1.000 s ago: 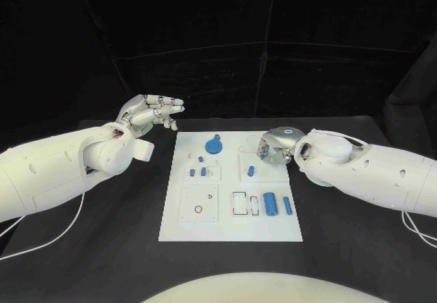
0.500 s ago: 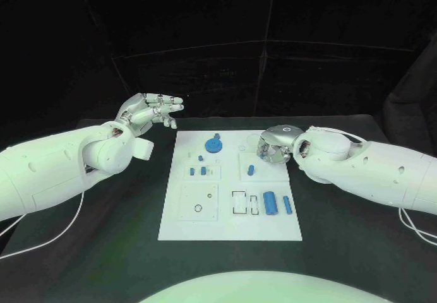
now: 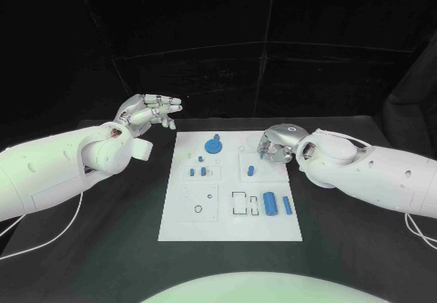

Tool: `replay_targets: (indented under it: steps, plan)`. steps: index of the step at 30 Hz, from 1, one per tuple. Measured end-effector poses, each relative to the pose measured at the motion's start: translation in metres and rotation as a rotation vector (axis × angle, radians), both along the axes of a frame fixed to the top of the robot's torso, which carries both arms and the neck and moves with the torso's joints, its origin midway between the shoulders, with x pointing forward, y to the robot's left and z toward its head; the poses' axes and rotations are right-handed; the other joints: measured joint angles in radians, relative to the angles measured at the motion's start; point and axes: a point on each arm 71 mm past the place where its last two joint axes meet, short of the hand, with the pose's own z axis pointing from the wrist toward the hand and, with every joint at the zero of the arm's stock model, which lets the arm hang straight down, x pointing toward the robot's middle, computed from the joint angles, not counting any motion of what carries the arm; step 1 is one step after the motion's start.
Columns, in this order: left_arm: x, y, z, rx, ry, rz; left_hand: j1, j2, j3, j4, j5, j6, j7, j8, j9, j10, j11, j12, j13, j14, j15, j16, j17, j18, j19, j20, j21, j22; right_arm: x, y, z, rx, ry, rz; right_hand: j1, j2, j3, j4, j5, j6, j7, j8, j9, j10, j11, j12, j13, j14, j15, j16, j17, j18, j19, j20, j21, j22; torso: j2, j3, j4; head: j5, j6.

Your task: Assemble the parts on the task board

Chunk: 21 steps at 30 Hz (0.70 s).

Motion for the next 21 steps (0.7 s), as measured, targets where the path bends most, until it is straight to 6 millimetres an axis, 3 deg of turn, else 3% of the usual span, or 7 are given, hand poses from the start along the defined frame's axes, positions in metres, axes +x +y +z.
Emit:
replay_targets:
  steps: [12, 21]
  plan:
    - [0.0, 0.003, 0.0, 0.004, 0.005, 0.006, 0.0, 0.0, 0.003, -0.003, 0.003, 0.0, 0.0, 0.0, 0.0, -0.004, 0.004, 0.005, 0.0, 0.0, 0.0, 0.0, -0.001, 0.0, 0.0, 0.0, 0.0, 0.0, -0.015, -0.006, 0.014, 0.091, -0.034, -0.001, -0.012, -0.011, 0.017, -0.009, 0.0, 0.0, 0.0, 0.0, 0.0, 0.0, 0.0, -0.006, 0.0, 0.0, 0.0, 0.003, 0.002, 0.0, 0.0, 0.0, 0.0, 0.004, 0.0, -0.0005, 0.0001, 0.001, 0.002]
    - [0.0, 0.002, -0.001, 0.003, 0.006, 0.004, 0.0, 0.0, 0.003, -0.003, 0.003, 0.0, 0.0, 0.0, 0.0, -0.004, 0.004, 0.005, -0.001, 0.0, 0.0, 0.0, -0.001, 0.0, 0.0, 0.0, 0.0, 0.0, -0.044, 0.035, 0.031, 0.194, -0.028, 0.105, -0.012, -0.011, 0.02, -0.009, 0.0, 0.0, 0.0, -0.002, -0.001, 0.0, 0.0, -0.006, 0.0, 0.0, 0.0, 0.006, 0.005, 0.0, 0.0, 0.0, 0.0, 0.006, 0.0, -0.0004, 0.0008, 0.007, 0.003]
